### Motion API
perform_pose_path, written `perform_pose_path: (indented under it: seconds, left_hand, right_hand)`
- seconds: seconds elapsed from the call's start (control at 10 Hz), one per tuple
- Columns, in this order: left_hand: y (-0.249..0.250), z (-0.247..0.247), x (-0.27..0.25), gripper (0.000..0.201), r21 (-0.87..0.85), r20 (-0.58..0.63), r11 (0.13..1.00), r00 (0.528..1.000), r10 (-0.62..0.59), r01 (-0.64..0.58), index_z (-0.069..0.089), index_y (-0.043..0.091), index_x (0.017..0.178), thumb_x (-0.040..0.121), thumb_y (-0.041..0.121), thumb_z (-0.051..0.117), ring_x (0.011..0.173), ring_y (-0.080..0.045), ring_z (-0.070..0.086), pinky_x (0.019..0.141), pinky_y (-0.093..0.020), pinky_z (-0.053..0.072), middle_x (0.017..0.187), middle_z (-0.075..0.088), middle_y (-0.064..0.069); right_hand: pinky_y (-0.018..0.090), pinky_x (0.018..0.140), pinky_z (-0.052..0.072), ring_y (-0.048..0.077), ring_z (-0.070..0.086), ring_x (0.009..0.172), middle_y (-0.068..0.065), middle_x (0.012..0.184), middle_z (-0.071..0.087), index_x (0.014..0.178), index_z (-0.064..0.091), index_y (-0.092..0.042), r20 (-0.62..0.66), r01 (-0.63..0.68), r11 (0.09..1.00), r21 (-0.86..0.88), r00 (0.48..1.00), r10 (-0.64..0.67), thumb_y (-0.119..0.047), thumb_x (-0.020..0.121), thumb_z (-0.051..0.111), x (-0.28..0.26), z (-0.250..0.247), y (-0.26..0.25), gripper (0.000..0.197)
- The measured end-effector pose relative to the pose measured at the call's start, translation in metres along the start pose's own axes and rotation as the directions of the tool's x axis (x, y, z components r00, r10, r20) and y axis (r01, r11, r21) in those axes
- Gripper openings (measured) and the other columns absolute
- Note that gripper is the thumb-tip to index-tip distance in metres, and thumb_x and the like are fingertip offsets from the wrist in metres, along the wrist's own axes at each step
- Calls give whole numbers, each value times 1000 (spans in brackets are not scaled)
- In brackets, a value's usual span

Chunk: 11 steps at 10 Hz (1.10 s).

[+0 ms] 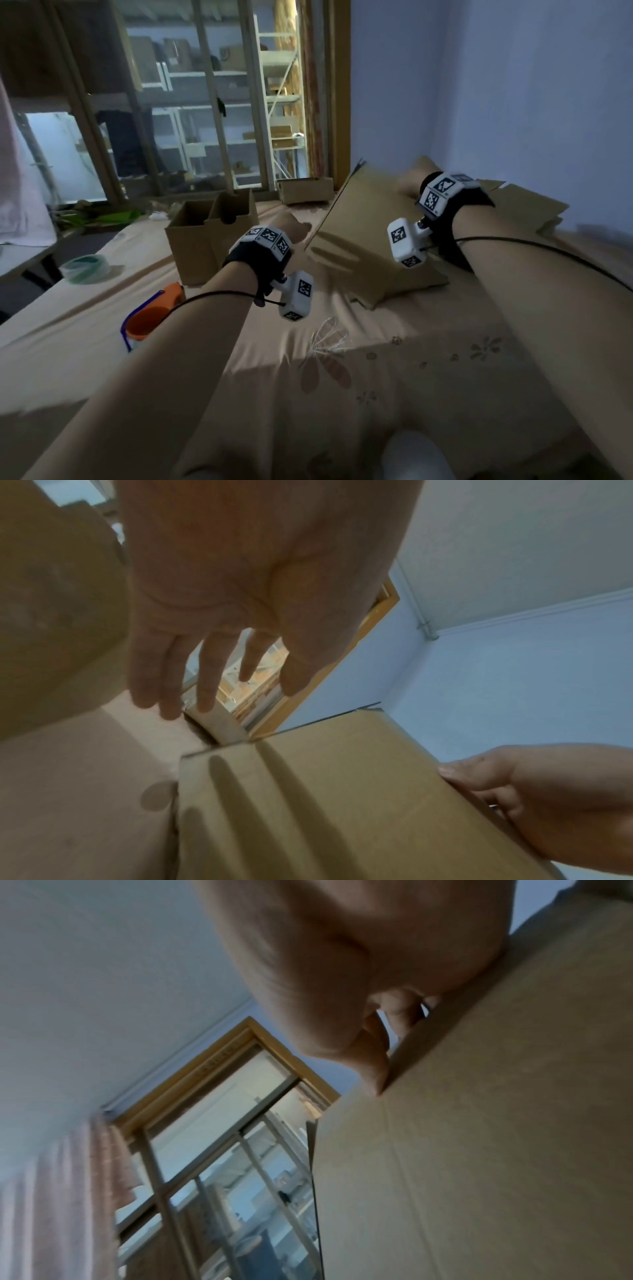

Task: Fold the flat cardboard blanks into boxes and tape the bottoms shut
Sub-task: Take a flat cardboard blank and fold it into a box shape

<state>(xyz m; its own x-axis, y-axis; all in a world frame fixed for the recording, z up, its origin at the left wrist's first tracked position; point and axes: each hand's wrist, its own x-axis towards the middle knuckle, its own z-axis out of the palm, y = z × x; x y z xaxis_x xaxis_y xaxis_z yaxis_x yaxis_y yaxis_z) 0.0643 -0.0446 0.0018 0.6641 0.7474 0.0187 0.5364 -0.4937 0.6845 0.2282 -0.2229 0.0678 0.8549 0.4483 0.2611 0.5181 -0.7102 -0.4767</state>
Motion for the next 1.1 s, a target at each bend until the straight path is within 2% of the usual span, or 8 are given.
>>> perform_pose_path:
  seconds: [0.1,0.4,0.6,0.7,0.8,0.9,1.0,1.1]
  left_hand:
    - [-4,-32,-5,55,-89,-104,995,994,36,-45,53,6,128,93,47,47,110,-35,60,97,-45,49,122,61,-17]
    - [-26,-77,-67,50,-254,-192,932,958,215,-260,37,8,141,101,37,38,125,-33,49,100,-37,41,139,49,-15]
    - [-47,-83,-70,62,-260,-194,945,969,151,-199,31,26,142,92,61,40,103,-19,50,80,-31,43,118,49,-1]
    - [-53,-83,-65,57,-217,-258,953,954,154,-212,31,23,141,94,54,41,108,-24,56,84,-34,48,127,54,-8]
    - [-61,-87,-62,52,-233,-281,956,953,111,-180,26,21,144,99,45,34,95,-25,62,81,-35,51,122,59,-13]
    - [-71,-90,-61,53,-274,-258,942,958,124,-196,19,24,147,100,42,34,75,-17,60,61,-26,48,113,60,-16]
    - [-80,-88,-62,65,-314,-252,933,963,95,-174,11,25,150,97,48,39,114,-34,57,79,-32,51,141,43,-24]
    - [-86,-82,-65,69,-324,-184,934,979,92,-149,15,22,150,95,49,45,130,-27,44,90,-25,38,150,33,-14]
  right_hand:
    - [36,78,49,35,59,99,18,114,59,111,56,3,58,55,997,-59,997,-51,-16,89,60,-21,-25,-46,29]
    - [28,93,42,19,58,108,3,118,63,121,66,-17,271,482,875,39,838,-474,-21,91,67,-67,-24,-77,31]
    - [27,86,42,19,58,107,4,113,63,114,69,-17,240,520,846,118,812,-532,-17,90,68,-79,10,-82,24]
    - [29,87,44,21,60,109,5,112,66,109,71,-18,198,510,851,129,827,-526,-18,89,69,-86,30,-87,20]
    - [49,106,38,21,58,113,-4,108,68,103,73,-28,107,474,876,83,870,-481,-28,86,72,-91,46,-87,17]
    - [53,103,40,16,59,105,-8,96,67,95,74,-29,117,493,857,150,852,-511,-31,82,75,-92,55,-92,13]
    - [34,88,48,13,61,97,-5,95,69,93,75,-21,80,537,829,156,829,-553,-29,80,78,-96,61,-103,15]
    - [21,76,41,12,60,97,0,107,70,104,74,-14,91,564,807,175,807,-584,-27,84,74,-96,66,-106,24]
